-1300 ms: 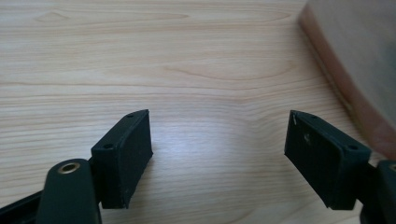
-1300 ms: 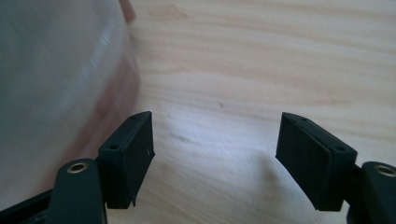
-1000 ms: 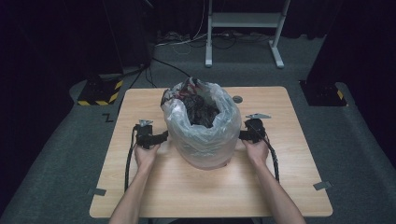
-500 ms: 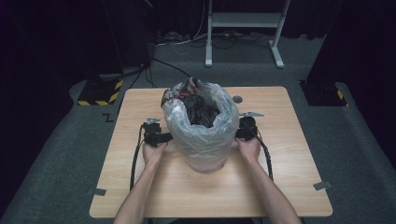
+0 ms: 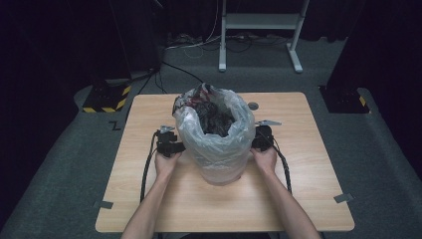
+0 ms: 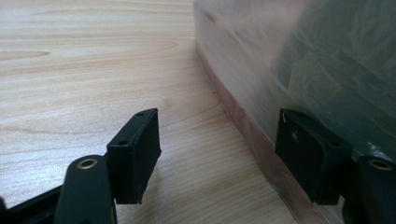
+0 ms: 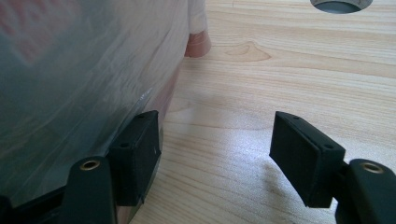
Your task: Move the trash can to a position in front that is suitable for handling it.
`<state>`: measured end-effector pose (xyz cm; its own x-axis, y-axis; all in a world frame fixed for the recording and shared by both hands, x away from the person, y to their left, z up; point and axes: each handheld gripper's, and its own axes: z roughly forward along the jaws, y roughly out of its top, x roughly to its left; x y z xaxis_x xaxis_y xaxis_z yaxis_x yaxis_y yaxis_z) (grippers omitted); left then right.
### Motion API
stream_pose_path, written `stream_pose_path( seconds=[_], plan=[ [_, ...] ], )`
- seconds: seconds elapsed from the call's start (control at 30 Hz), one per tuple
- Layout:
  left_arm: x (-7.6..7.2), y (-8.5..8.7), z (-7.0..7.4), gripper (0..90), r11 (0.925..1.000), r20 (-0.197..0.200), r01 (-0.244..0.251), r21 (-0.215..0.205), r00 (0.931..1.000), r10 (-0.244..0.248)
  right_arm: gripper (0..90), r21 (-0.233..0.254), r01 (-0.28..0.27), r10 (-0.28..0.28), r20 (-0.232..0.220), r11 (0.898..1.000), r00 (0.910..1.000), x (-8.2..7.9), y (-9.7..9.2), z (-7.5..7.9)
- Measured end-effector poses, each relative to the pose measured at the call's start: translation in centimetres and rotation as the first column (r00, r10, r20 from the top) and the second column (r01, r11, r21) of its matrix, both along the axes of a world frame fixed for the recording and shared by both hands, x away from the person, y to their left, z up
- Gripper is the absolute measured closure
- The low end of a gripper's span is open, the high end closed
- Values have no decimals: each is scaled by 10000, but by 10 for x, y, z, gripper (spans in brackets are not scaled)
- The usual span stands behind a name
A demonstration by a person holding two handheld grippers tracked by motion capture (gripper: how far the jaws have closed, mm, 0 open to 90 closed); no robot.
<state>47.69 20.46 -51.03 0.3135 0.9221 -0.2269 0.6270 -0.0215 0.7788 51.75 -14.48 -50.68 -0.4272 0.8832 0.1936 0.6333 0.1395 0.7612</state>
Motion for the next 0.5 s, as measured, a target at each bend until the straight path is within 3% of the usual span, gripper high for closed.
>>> stream_pose_path(
  seconds=[0.37,0.5],
  plan=[
    [-7,-5,2,310,9985,83,445,318,9990,-448,332,73,-255,255,7,9996,9997,-8,-10,-1],
    [-12,-1,1,304,9989,96,406,252,9991,-408,331,55,-373,373,-3,9993,9993,-13,-8,-1]
  ],
)
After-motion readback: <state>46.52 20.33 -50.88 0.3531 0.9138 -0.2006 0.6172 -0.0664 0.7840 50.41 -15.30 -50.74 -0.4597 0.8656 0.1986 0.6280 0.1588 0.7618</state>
